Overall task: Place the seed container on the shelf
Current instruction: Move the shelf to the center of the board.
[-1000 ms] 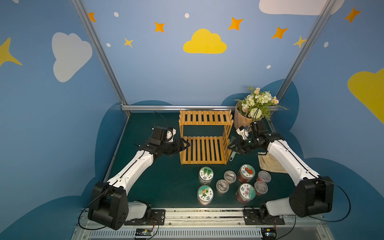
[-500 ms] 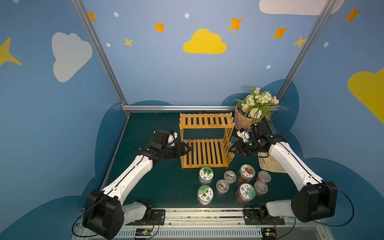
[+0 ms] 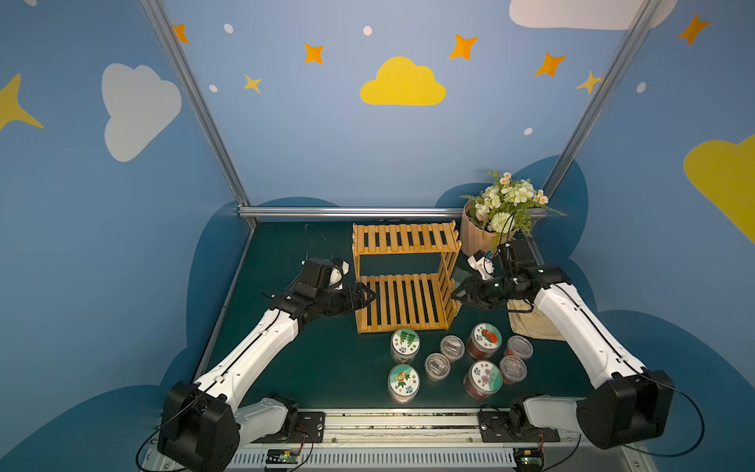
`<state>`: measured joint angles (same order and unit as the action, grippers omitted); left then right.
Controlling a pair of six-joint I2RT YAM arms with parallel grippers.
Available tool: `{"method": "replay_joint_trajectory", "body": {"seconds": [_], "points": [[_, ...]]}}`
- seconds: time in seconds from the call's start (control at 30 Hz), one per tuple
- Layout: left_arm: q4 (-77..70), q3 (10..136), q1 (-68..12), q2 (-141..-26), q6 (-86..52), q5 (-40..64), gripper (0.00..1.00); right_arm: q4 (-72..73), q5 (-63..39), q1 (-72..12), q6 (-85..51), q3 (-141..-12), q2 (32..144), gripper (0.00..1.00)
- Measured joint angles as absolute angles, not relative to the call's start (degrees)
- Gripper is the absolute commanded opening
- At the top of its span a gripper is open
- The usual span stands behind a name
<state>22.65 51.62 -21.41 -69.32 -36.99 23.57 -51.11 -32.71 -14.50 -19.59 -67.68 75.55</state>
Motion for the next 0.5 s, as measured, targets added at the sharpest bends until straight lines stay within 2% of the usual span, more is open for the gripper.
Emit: {"method": "replay_joint_trajectory", "body": {"seconds": [0.5], "points": [[24.0, 55.0, -21.3, -74.6, -35.6, 24.1, 0.9, -49.6, -33.3, -18.1, -22.0, -66.6, 75.5, 0.48]]}}
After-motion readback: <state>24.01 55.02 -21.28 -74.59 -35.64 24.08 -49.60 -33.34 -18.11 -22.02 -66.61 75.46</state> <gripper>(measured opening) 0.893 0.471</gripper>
